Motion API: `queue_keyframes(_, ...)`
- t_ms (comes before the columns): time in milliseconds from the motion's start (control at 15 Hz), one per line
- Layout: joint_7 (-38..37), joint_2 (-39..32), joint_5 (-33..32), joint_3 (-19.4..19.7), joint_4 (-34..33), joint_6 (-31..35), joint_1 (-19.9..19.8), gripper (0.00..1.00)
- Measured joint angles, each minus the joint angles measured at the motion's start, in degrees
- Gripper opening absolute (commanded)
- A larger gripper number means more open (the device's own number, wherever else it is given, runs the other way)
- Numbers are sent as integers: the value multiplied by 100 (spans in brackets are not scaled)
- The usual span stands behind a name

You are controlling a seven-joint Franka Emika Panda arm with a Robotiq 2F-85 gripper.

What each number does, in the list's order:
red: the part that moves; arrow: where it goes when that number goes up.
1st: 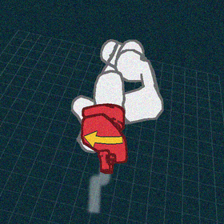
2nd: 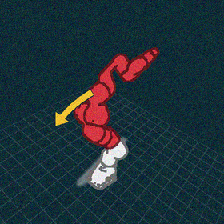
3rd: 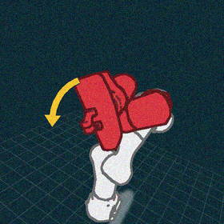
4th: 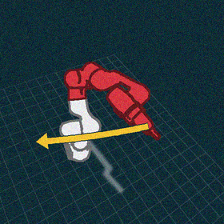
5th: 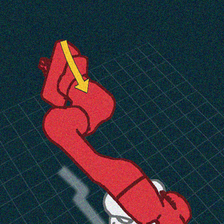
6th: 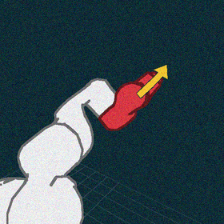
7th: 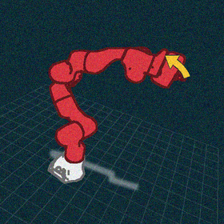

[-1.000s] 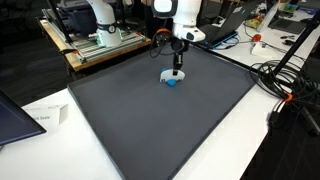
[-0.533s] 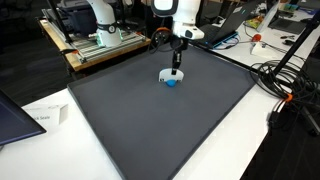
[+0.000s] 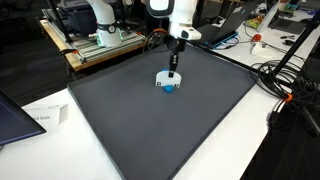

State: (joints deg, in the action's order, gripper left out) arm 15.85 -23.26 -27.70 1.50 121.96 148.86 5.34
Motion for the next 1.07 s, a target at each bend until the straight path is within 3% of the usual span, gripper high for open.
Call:
queue_keyframes(200, 77, 15, 36, -59, 38, 31, -34, 1)
queue_keyframes(600, 676, 426, 637, -551, 368, 173, -286, 1)
queue_keyframes(1067, 607, 1290, 820, -541, 541, -352, -280, 1)
